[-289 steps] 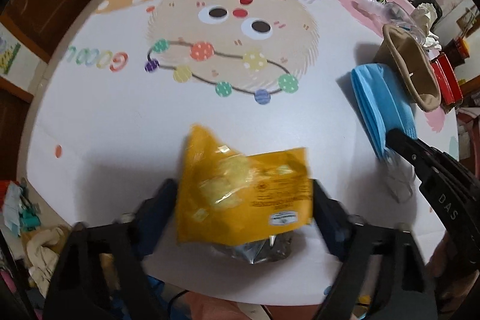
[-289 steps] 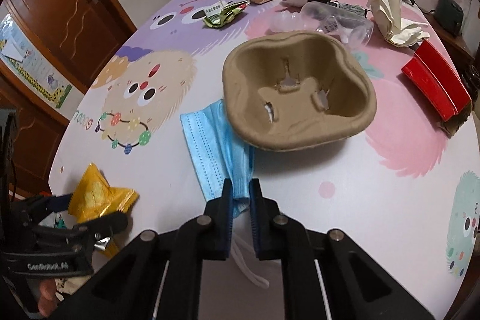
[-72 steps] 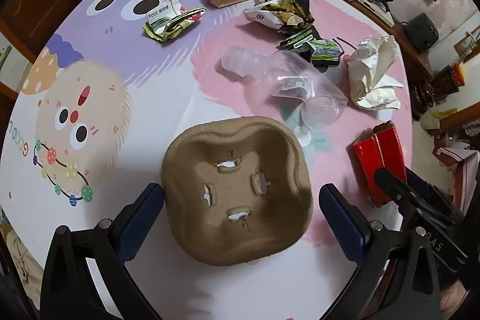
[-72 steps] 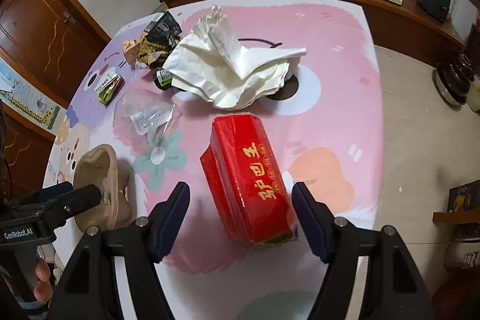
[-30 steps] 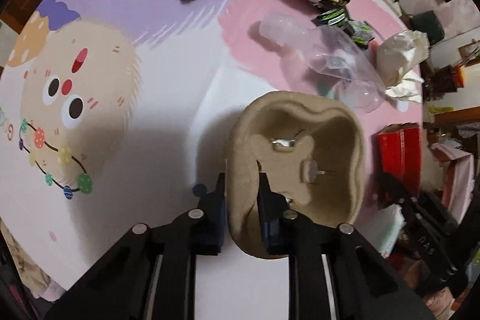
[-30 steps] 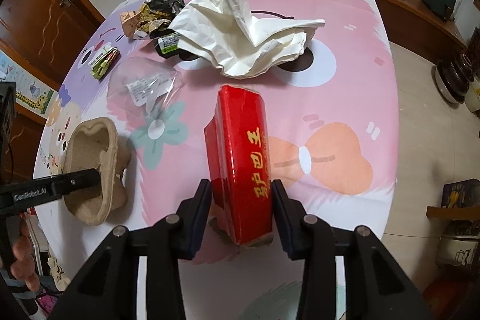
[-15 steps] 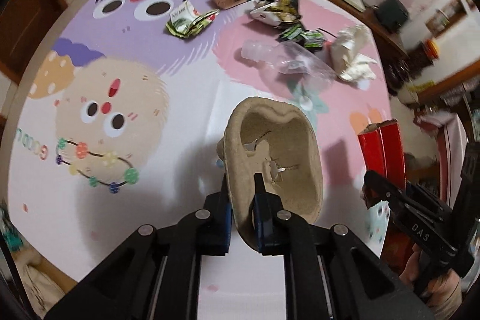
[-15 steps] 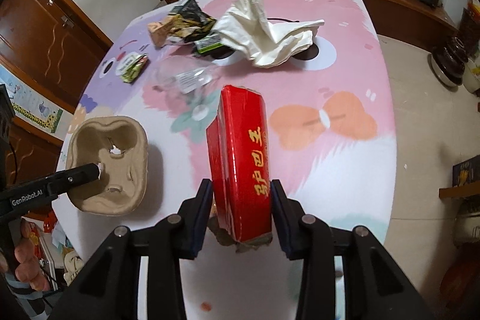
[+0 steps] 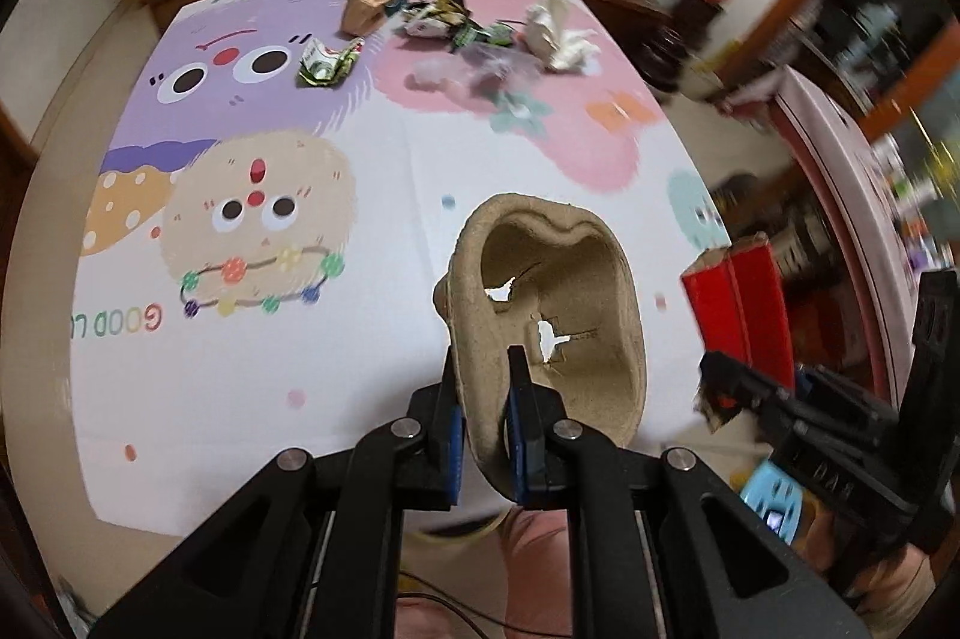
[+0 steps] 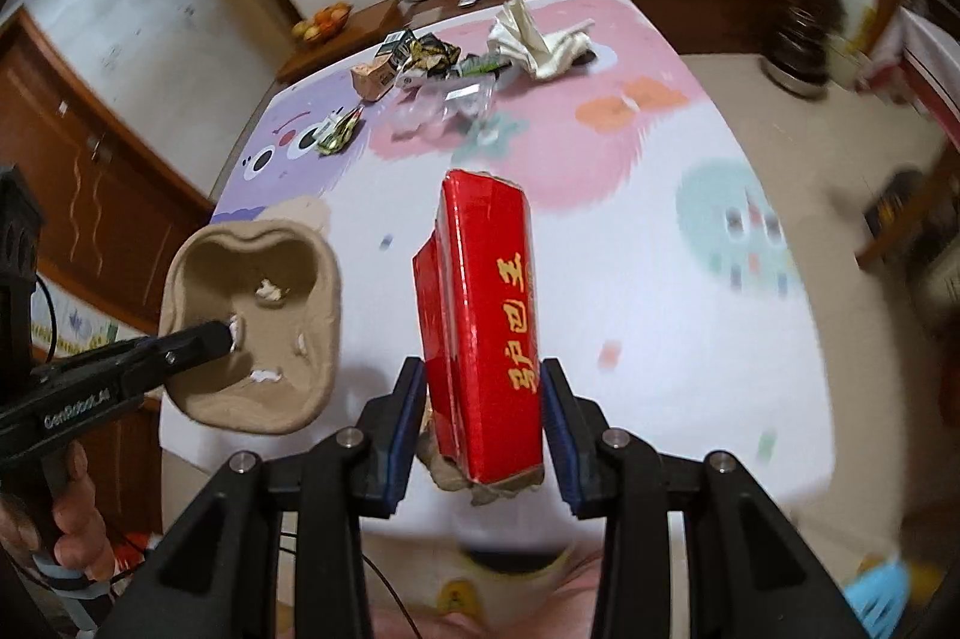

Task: Collect trash
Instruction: 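Carry the cup carrier and red box down over the trash bin, then open both tools over the bin to drop carrier and red box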

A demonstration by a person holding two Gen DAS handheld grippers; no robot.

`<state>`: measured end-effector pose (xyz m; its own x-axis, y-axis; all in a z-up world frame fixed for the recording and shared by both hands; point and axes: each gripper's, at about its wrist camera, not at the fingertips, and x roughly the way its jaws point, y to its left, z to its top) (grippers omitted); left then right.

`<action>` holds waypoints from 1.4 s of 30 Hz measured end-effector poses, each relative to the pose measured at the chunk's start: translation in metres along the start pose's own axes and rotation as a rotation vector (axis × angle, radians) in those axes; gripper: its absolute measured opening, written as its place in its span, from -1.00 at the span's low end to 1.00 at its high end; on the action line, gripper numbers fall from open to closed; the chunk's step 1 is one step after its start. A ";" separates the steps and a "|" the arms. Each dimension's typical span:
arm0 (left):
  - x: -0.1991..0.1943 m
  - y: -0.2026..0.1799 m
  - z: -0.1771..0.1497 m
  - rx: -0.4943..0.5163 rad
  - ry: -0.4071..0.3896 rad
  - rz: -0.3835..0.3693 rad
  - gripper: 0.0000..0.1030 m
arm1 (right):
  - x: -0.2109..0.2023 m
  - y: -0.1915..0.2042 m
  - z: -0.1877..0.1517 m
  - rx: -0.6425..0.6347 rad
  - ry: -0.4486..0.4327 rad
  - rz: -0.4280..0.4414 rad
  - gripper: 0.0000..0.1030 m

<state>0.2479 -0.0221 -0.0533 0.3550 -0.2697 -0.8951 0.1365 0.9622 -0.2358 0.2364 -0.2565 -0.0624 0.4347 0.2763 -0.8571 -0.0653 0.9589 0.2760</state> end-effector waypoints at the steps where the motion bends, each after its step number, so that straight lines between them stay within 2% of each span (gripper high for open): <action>1: -0.006 0.002 -0.009 0.025 0.001 -0.007 -0.81 | -0.005 0.007 -0.016 0.021 -0.007 -0.009 -0.27; 5: -0.021 0.005 -0.043 0.110 0.009 -0.019 -0.81 | -0.017 0.037 -0.073 0.077 -0.006 -0.032 -0.27; 11: -0.028 0.003 -0.094 0.210 0.033 -0.012 -0.81 | -0.023 0.064 -0.136 0.117 0.044 -0.051 -0.26; 18: -0.010 -0.012 -0.147 0.336 0.078 0.020 -0.81 | -0.006 0.059 -0.191 0.202 0.124 -0.064 -0.26; 25: 0.041 -0.014 -0.195 0.376 0.149 0.069 -0.81 | 0.039 0.029 -0.230 0.319 0.197 -0.087 -0.26; 29: 0.085 -0.013 -0.222 0.395 0.165 0.125 -0.81 | 0.077 0.011 -0.254 0.348 0.236 -0.102 -0.26; 33: 0.134 -0.009 -0.242 0.378 0.203 0.133 -0.81 | 0.119 -0.005 -0.273 0.361 0.272 -0.100 -0.26; 42: 0.232 -0.002 -0.262 0.344 0.245 0.141 -0.81 | 0.210 -0.049 -0.305 0.446 0.306 -0.050 -0.23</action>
<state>0.0881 -0.0760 -0.3594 0.1685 -0.0799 -0.9825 0.4173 0.9088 -0.0023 0.0568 -0.2259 -0.3890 0.1418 0.3010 -0.9430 0.3653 0.8695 0.3325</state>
